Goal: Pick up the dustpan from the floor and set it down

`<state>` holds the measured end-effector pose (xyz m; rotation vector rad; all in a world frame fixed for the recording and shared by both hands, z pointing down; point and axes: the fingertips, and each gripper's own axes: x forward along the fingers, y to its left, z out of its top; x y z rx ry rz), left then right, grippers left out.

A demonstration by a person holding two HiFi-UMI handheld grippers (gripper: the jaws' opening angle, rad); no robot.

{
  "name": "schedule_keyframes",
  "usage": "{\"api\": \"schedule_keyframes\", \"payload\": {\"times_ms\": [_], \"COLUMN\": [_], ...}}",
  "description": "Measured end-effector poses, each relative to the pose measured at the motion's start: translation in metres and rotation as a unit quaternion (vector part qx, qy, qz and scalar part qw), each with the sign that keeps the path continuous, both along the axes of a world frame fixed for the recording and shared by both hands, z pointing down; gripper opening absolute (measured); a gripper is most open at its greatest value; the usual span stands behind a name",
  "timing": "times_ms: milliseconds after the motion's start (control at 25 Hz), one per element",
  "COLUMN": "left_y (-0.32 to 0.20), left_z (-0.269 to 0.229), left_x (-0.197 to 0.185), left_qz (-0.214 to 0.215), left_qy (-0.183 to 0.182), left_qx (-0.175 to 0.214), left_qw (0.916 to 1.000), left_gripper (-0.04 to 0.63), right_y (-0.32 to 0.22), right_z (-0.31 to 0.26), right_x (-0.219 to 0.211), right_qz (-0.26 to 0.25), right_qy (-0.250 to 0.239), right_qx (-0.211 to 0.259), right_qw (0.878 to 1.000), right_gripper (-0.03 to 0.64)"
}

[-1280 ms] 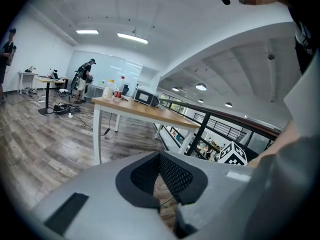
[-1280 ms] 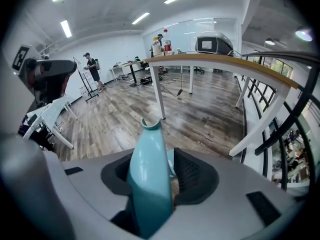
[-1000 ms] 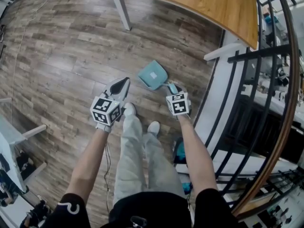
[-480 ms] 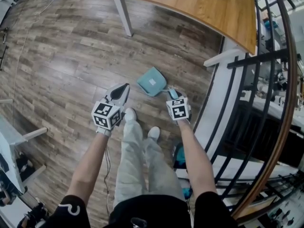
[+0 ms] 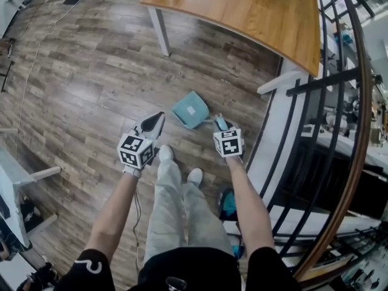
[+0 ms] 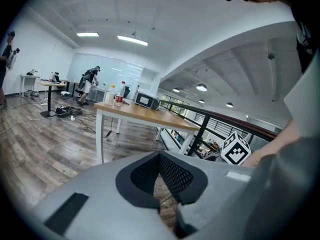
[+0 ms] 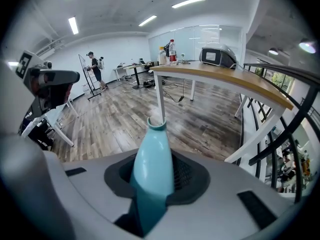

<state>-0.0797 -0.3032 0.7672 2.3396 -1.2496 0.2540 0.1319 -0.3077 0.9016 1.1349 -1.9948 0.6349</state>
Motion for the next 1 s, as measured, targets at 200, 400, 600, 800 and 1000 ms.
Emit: {"api": "schedule_keyframes", "payload": {"times_ms": [200,400,600,800,1000], "left_y": [-0.003,-0.002,0.013,0.013,0.017], "left_z": [-0.031,-0.073,-0.118,-0.166,-0.21], "left_x": [0.003,0.004,0.006,0.002,0.002], "left_qz": [-0.003,-0.01,0.0,-0.01,-0.022], "left_qy": [-0.002,-0.001,-0.011,-0.017,-0.014], "left_qx": [0.018,0.036,0.057,0.085,0.105], "left_qw": [0.9998,0.9993,0.9983,0.9962,0.9941], "left_gripper": [-0.002,-0.002,-0.002,-0.002,-0.002], "right_y": [-0.01,-0.018,-0.012,-0.022,-0.025], "right_z": [-0.041,-0.091,-0.144,-0.203,-0.26], "right_x": [0.004,0.011,0.015,0.017,0.026], "right_qz": [0.009,0.011,0.012,0.018,0.02], "right_qy": [-0.004,-0.007,-0.011,-0.023,-0.028], "right_qx": [0.007,0.029,0.043,0.071,0.1], "right_qw": [1.0,1.0,0.999,0.997,0.994], "right_gripper": [0.089,0.089,0.089,0.089,0.089]}}
